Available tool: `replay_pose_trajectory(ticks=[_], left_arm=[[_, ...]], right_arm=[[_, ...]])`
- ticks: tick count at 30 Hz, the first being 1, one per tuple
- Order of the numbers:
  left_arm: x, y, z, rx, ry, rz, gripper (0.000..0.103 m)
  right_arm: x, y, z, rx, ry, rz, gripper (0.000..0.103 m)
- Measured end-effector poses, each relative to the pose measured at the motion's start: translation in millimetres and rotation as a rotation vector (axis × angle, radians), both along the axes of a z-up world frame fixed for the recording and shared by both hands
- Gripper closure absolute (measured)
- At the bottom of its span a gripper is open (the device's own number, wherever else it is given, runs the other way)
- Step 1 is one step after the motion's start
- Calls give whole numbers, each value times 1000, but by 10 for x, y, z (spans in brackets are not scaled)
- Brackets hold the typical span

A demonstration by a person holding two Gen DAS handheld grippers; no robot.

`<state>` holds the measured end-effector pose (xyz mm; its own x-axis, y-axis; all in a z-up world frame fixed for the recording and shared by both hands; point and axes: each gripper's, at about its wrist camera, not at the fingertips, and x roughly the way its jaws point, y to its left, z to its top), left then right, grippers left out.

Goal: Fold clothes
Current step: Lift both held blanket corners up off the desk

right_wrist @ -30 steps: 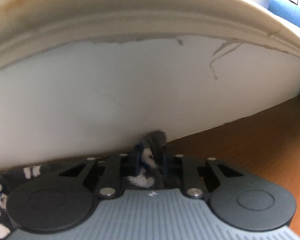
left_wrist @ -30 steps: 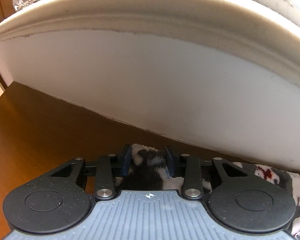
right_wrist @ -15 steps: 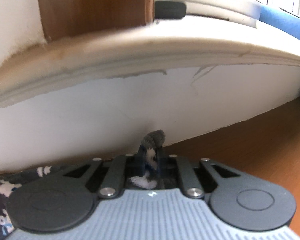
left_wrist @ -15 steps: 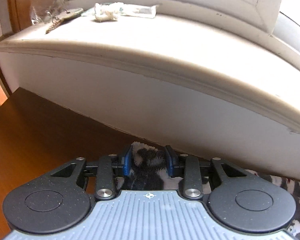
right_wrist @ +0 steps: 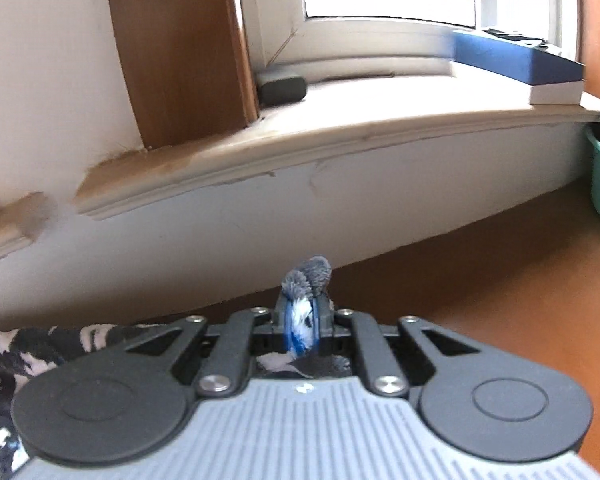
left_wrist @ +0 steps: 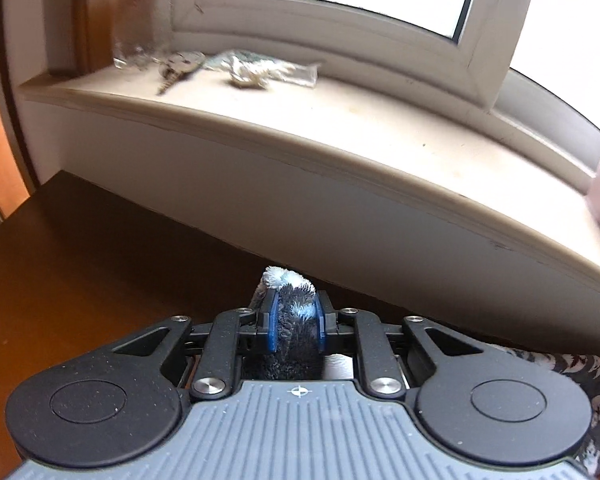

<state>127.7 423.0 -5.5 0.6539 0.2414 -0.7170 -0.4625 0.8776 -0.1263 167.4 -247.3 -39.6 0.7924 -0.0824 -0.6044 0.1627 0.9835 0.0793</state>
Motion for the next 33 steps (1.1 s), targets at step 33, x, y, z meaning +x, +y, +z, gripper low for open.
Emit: replay_pose_trajectory(ticks=[33], left_arm=[[-1793,-375,566,21,-106,94,81]], right_arm=[[-1979,-393,343,60,-101,56,93]])
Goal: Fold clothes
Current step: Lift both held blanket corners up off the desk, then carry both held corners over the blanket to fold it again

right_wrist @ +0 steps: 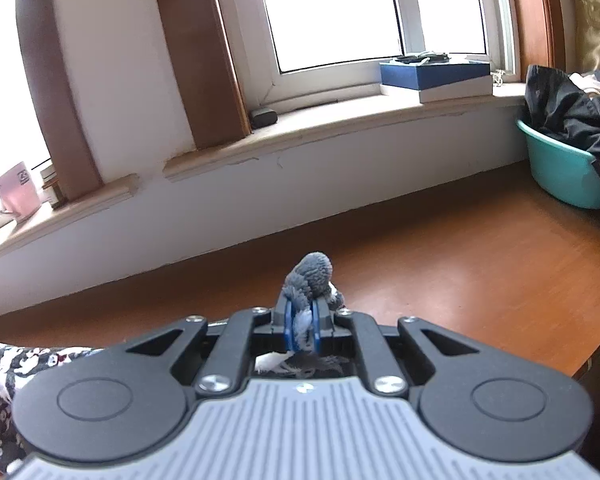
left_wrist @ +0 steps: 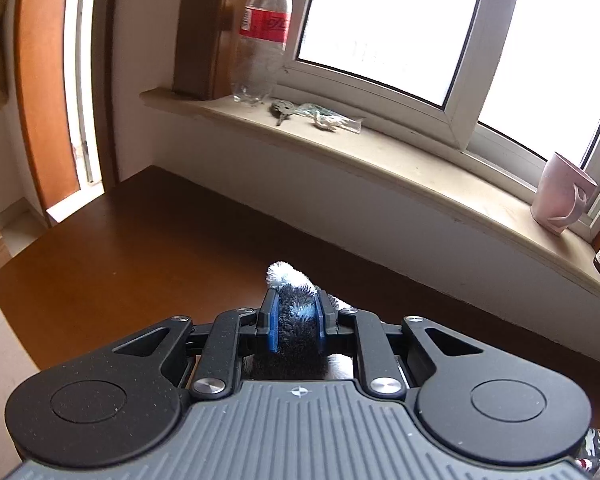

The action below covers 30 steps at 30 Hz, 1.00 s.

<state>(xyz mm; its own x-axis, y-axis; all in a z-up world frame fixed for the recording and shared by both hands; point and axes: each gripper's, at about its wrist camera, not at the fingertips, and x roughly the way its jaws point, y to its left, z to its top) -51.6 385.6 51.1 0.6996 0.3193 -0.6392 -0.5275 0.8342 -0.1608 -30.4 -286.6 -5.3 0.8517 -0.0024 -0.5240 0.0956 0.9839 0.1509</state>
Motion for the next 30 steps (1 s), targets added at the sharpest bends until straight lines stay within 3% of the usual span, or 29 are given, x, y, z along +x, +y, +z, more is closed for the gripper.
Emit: replay_pose_trajectory(ticks=[6,18,30], left_arm=[[-143,16,-34,12,14,9,81],[-398,100,-665,-48,164,48,81],[-495,100,-744,-34,183,36,81]], right_arm=[[-124,63,35,-18,-16,25,93],[-293,-9,-436,11,94,-2,93],[-319,-99,-551,43,130,-38,93]])
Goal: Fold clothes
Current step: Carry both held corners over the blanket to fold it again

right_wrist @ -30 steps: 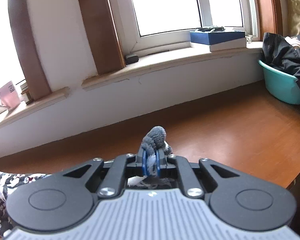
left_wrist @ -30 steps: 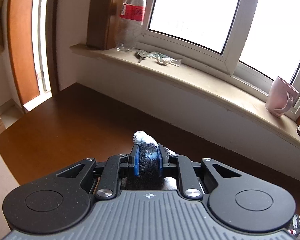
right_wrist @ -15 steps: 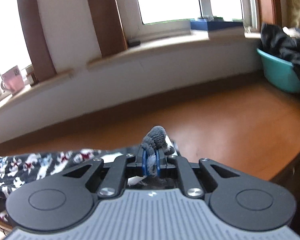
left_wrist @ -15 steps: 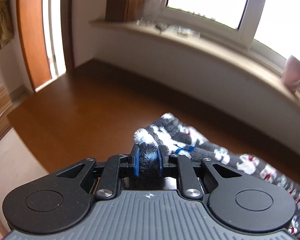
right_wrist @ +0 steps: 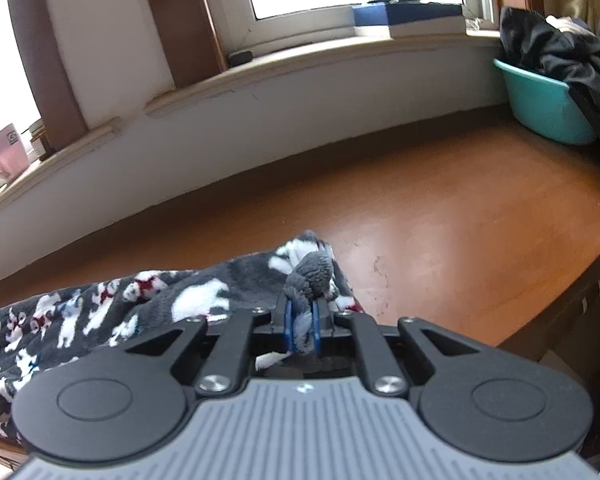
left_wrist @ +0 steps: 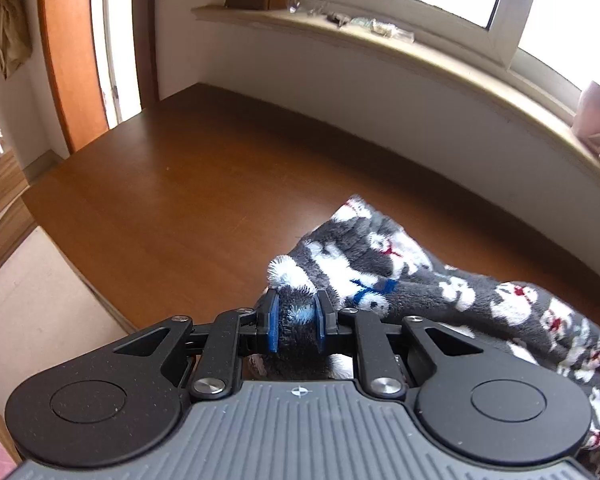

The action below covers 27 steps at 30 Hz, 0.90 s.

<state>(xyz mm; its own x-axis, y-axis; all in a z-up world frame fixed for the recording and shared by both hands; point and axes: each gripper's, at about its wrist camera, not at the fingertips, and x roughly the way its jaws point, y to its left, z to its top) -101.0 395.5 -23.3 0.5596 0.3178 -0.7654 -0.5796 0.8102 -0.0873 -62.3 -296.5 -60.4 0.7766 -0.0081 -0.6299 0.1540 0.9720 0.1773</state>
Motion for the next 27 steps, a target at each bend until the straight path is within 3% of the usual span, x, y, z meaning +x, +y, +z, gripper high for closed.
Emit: replay_pose_trajectory(ticks=[3,10,15,17,22,27], left_arm=[[102,10,-63,28,8,-11,80],[215,54,199,74,-106,-54,80],[292,80,-54,74,-48,-77,79],[198,98,-158,47,-37,-64,78],[4,209,-132,-8,-55,-40,59],[-87,180,46,12,-68,-38,56]], right_arm=[[10,2,-29,-5,23,2,93],[32,-7,-53,4,42,-5,93],[40,10,-125,11,59,-13,93],[38,1,-146,13,68,-18,93],[62,-22,-179,30,98,-24,92],[84,-34,-197,38,103,-30,92]])
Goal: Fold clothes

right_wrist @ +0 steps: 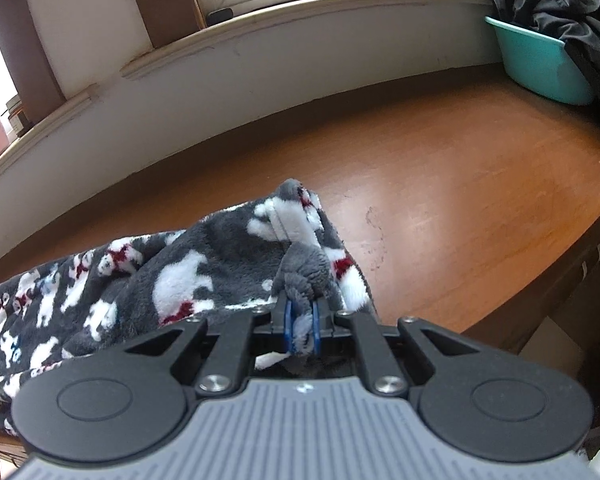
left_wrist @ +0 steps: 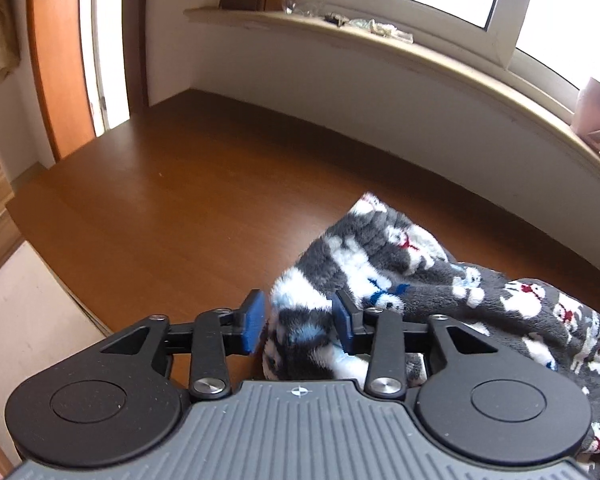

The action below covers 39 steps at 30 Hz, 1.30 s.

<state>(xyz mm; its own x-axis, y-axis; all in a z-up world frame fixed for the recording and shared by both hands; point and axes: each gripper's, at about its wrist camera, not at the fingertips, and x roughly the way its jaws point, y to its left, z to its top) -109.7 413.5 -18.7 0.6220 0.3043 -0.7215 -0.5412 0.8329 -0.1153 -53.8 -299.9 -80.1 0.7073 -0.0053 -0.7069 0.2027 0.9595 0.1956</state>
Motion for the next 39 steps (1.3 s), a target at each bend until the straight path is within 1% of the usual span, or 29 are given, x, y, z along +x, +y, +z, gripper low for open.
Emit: replay_pose_trajectory(ticks=[3,5,6,9,10,12,14,18,20,23,26,29,34,39], left_arm=[[-58,0,132,-13,-22,13,54],[-81,-11,174,-40,-12,13,54],[-91,-25,176,-50,-8,11,54],[-128,-110,145,-132,-10,-30,55],[-123,-138,126,-149,-6,-37,55],[-115,-158,75,-172,1,-27,55],[-104,-113,13,-175,23,12,55],[-101,57,86,-184,-12,39,54],[-59,171,135,-182,-25,45,50],[111,378,126,-191,-11,33,50],[264,488,76,-185,27,20,50],[328,536,40,-190,47,5,52],[350,555,-56,-197,90,-8,56],[310,585,-120,-224,93,-10,57]], right_arm=[[4,-11,-11,4,0,-5,92],[2,-17,-20,5,0,-8,92],[0,-18,-27,6,0,-9,92],[-4,-14,-41,1,6,-6,92],[-4,-12,-44,-2,8,-4,92],[2,-15,-45,-1,8,-2,92],[9,-24,-39,-2,9,0,92],[22,-27,-29,-9,14,6,92],[35,-18,-29,-14,18,8,92],[57,-3,-33,-23,24,7,92],[72,17,-35,-33,28,3,92],[78,21,-34,-37,33,-1,92],[77,35,-44,-39,37,-19,92],[82,62,-54,-42,43,-36,92]])
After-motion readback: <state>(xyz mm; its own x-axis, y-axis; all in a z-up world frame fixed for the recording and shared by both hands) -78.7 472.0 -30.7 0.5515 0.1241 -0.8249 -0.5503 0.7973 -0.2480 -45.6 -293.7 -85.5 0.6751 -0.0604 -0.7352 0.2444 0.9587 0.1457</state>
